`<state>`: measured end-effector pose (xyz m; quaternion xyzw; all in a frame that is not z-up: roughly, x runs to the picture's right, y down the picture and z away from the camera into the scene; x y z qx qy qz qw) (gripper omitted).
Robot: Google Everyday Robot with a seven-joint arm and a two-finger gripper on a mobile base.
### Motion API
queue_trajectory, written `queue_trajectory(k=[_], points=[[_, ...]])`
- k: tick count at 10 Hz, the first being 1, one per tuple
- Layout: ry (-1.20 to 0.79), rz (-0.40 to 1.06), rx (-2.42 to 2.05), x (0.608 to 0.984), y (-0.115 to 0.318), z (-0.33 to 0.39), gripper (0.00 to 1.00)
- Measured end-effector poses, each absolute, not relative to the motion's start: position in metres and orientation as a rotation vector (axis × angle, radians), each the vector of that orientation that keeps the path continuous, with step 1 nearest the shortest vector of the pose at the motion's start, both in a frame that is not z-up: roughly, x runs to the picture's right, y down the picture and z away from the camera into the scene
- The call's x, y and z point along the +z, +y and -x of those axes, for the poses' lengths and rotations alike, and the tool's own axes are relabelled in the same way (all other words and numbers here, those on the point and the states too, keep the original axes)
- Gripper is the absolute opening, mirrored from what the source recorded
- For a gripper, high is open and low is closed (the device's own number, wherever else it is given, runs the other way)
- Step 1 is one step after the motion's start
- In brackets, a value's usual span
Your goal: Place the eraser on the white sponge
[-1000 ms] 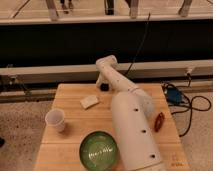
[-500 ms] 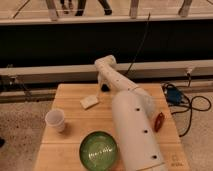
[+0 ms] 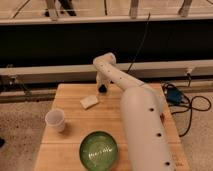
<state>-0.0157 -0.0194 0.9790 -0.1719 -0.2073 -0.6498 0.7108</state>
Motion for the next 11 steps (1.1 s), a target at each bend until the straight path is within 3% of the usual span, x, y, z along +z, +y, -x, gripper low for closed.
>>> queue_trajectory(k=[8,11], points=[[-0.658,0.420,-1.574,0.910,0.041,0.079,0.01],[-0.705,0.391,-1.608,0.902,0.049,0.099,0.29]])
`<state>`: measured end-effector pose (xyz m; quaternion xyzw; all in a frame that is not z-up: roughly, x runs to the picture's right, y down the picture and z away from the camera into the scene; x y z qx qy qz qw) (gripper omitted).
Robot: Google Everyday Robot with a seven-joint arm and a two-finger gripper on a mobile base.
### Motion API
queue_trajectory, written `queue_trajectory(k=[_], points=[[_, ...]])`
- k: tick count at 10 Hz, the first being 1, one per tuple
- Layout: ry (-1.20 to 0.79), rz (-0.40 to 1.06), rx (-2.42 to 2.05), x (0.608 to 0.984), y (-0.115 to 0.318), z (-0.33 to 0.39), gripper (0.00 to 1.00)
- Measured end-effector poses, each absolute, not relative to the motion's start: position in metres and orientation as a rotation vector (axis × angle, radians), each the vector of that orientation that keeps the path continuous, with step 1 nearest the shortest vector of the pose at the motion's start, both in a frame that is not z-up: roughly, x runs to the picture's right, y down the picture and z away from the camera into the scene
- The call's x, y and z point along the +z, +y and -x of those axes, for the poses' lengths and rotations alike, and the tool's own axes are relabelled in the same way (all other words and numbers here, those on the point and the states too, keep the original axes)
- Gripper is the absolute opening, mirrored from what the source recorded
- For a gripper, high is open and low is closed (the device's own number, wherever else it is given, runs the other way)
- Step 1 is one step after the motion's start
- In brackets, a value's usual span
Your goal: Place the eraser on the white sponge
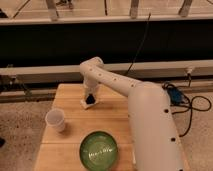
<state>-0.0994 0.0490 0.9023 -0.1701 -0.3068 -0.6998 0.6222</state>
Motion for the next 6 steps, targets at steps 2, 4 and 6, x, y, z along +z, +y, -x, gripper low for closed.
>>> queue_trajectory(k=[2,4,6], points=[[-0.712,0.379,-1.624,0.9017,0.0534,0.1051,0.49],[-0.706,0.369,-1.633,0.9027,0.0550,0.1049,0.69],[-0.689,0.353,-1.643,0.9037,0.0530,0.1051,0.80]])
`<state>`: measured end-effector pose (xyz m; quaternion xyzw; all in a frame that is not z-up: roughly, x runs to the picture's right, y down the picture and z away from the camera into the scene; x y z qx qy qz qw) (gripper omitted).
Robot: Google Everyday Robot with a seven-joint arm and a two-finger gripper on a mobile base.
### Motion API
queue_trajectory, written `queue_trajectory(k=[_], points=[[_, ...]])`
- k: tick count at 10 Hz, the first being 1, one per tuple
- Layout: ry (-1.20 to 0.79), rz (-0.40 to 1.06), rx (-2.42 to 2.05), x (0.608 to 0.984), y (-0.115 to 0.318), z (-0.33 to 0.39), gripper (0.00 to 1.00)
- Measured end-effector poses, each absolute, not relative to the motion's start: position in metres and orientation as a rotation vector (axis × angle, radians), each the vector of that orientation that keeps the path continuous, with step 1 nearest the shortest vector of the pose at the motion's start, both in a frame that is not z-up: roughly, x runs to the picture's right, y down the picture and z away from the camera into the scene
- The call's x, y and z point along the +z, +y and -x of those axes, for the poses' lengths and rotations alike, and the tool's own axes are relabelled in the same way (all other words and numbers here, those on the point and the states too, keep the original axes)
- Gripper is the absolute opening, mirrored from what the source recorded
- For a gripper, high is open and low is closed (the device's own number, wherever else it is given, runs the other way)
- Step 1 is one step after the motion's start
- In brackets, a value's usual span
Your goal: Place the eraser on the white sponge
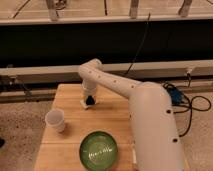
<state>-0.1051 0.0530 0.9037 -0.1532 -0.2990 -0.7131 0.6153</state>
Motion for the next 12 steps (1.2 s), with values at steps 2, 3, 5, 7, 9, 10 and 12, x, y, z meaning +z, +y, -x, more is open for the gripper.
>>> queue_trajectory(k=[2,3,5,7,9,10,12], points=[[-0.670,0.343,-1.644,0.905,0.049,0.102,0.80],[-0.665,0.339,-1.645,0.905,0.048,0.102,0.80],[-0.660,0.331,-1.643,0.905,0.046,0.101,0.80],[-0.651,0.320,-1.638,0.902,0.042,0.099,0.80],[-0.630,0.306,-1.623,0.896,0.030,0.095,0.80],[-0.636,0.319,-1.629,0.893,0.030,0.095,0.80],[-0.647,0.333,-1.642,0.898,0.037,0.097,0.80]])
